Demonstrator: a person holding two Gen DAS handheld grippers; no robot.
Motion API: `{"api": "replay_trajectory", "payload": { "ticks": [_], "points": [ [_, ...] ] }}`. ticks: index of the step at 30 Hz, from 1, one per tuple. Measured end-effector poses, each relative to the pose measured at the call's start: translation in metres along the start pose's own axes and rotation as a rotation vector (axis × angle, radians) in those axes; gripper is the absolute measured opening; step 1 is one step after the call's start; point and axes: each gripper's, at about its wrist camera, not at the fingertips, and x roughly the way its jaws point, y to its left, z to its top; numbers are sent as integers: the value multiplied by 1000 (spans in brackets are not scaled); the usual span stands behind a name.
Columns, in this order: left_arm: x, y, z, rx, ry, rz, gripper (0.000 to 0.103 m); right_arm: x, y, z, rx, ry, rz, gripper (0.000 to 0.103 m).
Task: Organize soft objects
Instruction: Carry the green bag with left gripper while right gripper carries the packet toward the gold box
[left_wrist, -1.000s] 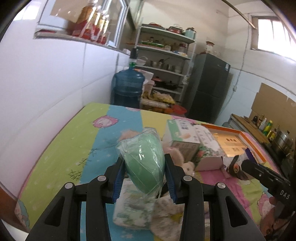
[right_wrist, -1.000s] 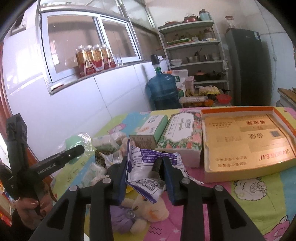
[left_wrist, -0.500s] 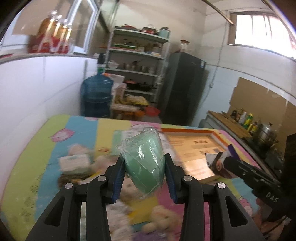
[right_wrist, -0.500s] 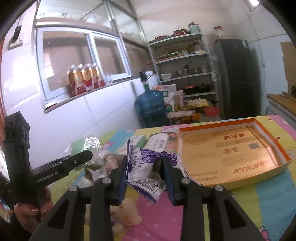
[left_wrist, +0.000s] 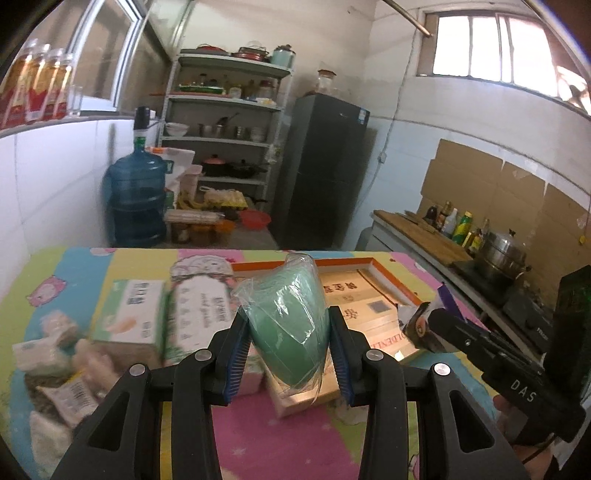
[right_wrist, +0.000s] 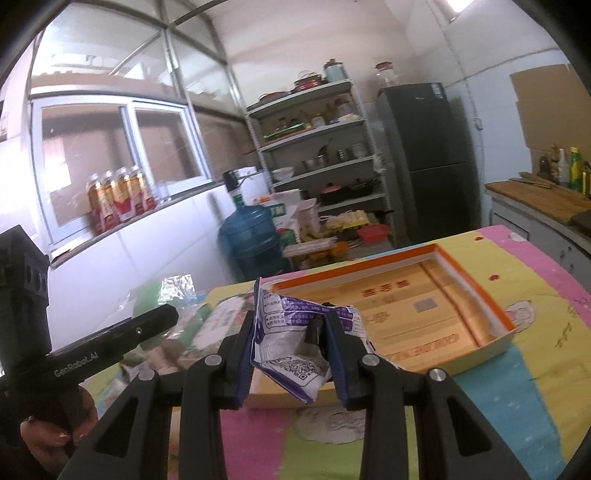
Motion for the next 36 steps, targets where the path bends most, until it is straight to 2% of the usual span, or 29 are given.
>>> {"api": "replay_trajectory", "payload": {
  "ticks": [7,15,25,36],
  "points": [
    [41,-20,2,-13,44,-15,42,8,-47,10,100,0,-12,35],
    [97,-29,6,-50,109,3,42,38,-80,25,117,15,-11,35],
    [152,-26,5,-82,189,29,42,80,-100,37,117,62,-42,35],
    [176,-17,-7,-105,244,35,42,102,-103,32,108,118,-78,35]
  ]
}}
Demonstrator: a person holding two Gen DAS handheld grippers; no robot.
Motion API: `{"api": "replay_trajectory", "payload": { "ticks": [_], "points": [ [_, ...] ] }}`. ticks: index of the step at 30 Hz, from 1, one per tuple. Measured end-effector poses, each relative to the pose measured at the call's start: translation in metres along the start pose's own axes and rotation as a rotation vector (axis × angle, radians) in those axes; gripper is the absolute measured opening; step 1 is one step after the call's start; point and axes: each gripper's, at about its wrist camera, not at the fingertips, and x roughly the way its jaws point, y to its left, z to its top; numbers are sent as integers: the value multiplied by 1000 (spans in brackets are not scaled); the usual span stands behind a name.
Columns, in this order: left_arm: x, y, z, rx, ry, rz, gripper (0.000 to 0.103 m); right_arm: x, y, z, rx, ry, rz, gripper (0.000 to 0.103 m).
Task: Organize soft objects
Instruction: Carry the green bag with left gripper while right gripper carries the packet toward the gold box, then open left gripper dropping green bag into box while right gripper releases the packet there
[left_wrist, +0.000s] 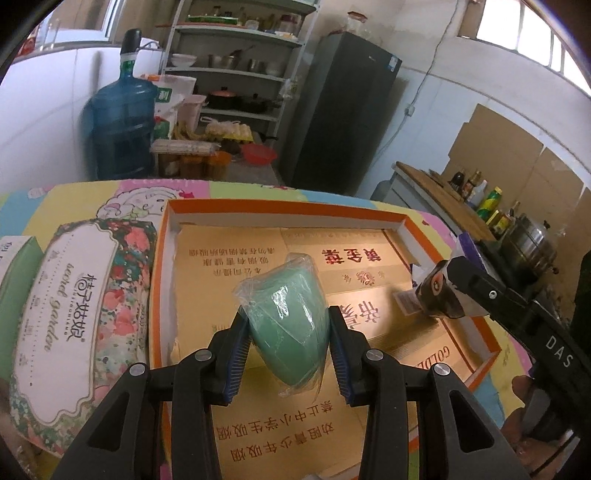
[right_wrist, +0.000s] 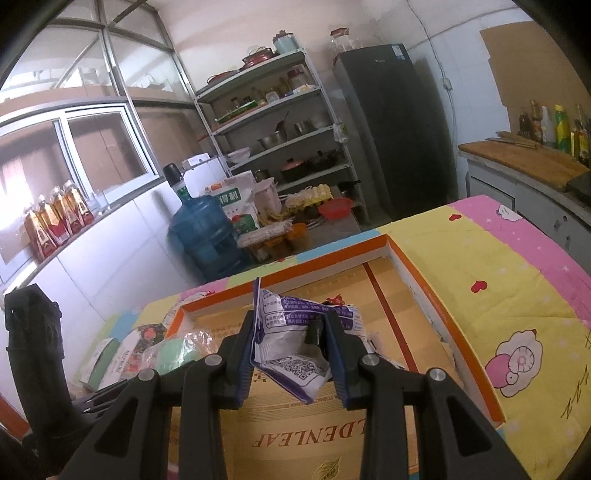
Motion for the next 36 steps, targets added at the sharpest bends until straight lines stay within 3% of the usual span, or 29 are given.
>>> {"api": "replay_trajectory", "payload": {
  "ticks": [13,19,23,26,36],
  "points": [
    [12,-6,-6,35,28,16,42,10,5,-8,-25,52,9,36],
    [12,-10,-5,36,31,7,48,9,7,-8,-26,39,25,39],
    [1,-12,-4,47,-33,9,66,7,8,-8,-26,31,32,54],
    [-9,-15,-3,65,-68,14,74,4,8,-7,-20,17,25,57],
    [-51,-24,2,116,-132,-5,75,-19,10,-3,0,-25,19,58]
  ]
}}
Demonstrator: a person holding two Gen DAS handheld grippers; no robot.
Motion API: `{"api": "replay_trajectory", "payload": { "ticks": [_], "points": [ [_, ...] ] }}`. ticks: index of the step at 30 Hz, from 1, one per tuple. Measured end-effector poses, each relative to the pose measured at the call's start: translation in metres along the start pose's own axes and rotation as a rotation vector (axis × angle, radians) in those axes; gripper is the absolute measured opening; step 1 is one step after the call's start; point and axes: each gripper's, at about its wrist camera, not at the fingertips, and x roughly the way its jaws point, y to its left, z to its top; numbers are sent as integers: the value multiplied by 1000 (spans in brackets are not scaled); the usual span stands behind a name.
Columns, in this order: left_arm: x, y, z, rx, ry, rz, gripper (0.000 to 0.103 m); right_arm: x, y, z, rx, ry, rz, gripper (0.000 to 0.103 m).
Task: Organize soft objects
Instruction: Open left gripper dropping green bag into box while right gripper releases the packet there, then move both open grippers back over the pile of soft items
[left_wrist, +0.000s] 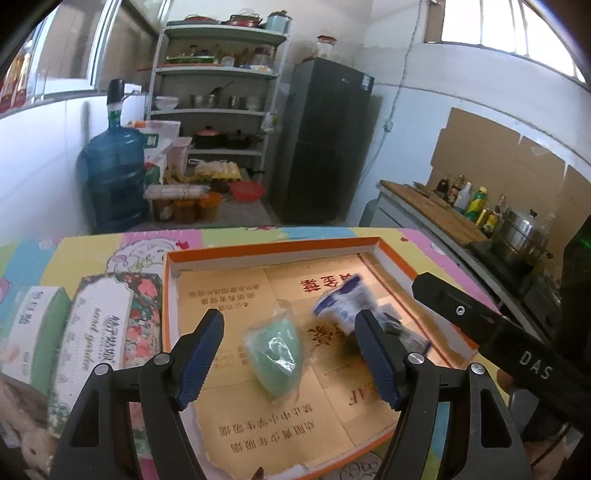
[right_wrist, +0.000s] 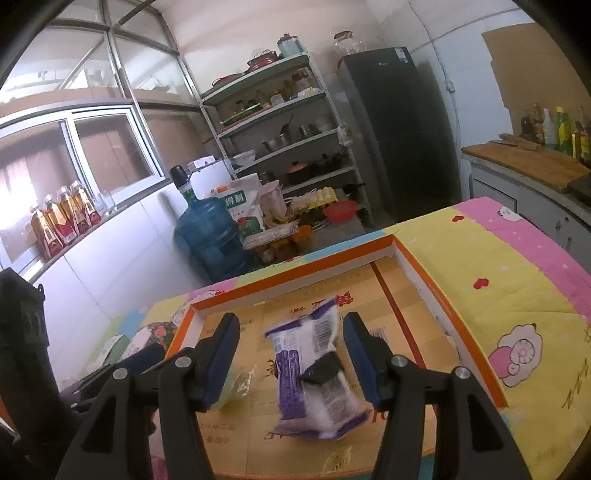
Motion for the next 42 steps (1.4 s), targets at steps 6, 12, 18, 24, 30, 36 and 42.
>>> {"api": "replay_trajectory", "payload": {
  "ticks": [6,12,18,24,30,36,42],
  "points": [
    [-34,0,4,30,-43,14,75,-21,8,2,-7,-30,-3,59],
    [-60,0,1,65,-71,16,75,-40,19,-2,-20,-48,-23,59],
    [-81,6,-9,94,-102,25,75,-55,28,-10,-32,-54,-54,59],
    [-103,22,-18,77,-112,28,75,-66,39,-22,-45,-62,-73,59],
    [-124,42,-30,52,-124,44,75,-71,60,-36,-78,-49,-51,59],
    [-139,60,-39,19,-134,70,75,-74,83,-47,-107,-35,-12,59],
    [-155,81,-49,5,-142,101,75,-74,110,-59,-149,-15,27,59]
  ]
}}
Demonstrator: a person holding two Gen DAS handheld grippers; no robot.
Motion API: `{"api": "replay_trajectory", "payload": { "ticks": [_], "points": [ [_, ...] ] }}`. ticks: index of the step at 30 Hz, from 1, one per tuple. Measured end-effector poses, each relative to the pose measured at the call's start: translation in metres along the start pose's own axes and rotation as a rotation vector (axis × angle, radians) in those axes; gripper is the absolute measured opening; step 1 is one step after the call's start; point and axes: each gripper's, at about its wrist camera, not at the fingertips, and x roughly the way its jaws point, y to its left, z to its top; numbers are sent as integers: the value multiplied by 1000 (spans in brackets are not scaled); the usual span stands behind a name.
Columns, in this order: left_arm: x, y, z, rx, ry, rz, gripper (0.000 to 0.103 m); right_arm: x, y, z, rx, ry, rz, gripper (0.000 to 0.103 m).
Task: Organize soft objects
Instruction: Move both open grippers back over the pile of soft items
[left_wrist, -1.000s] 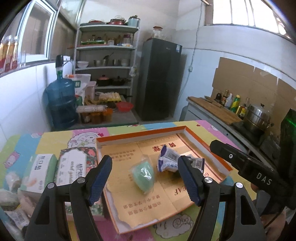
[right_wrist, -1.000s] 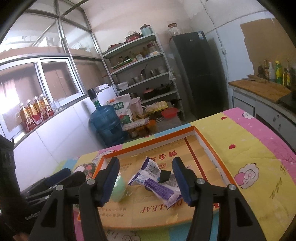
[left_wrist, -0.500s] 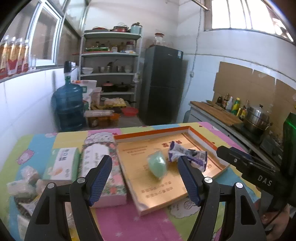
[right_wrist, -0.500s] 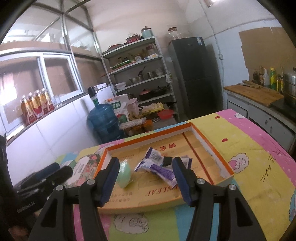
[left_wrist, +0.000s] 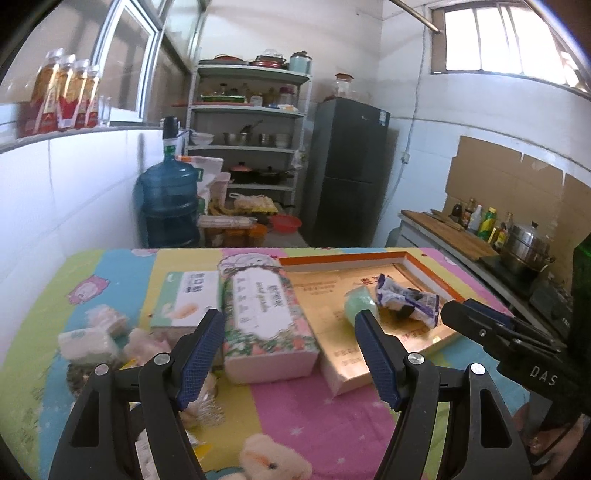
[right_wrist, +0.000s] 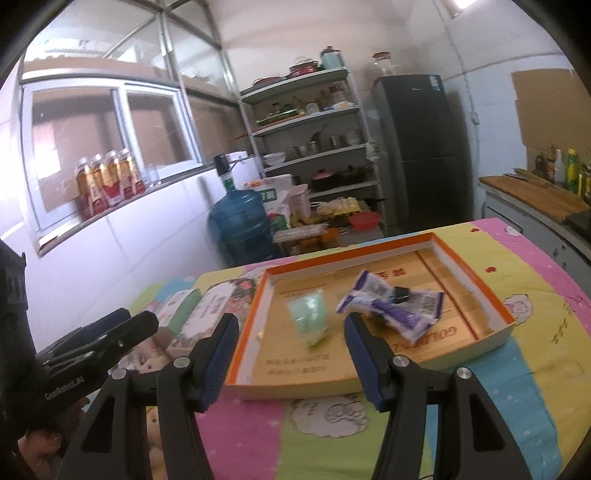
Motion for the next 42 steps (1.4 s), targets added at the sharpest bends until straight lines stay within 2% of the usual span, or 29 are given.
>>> {"api": "replay_trajectory", "payload": {
  "ticks": [25,33,42],
  "points": [
    [-39,85,-26,-70,14,152,75,16,100,-33,-123,77,106,59],
    [-53,111,-38,-98,10,213,75,21,113,-44,-152,107,134,59],
    [-65,138,-56,-136,10,236,75,27,117,-56,-160,153,154,59]
  ]
}}
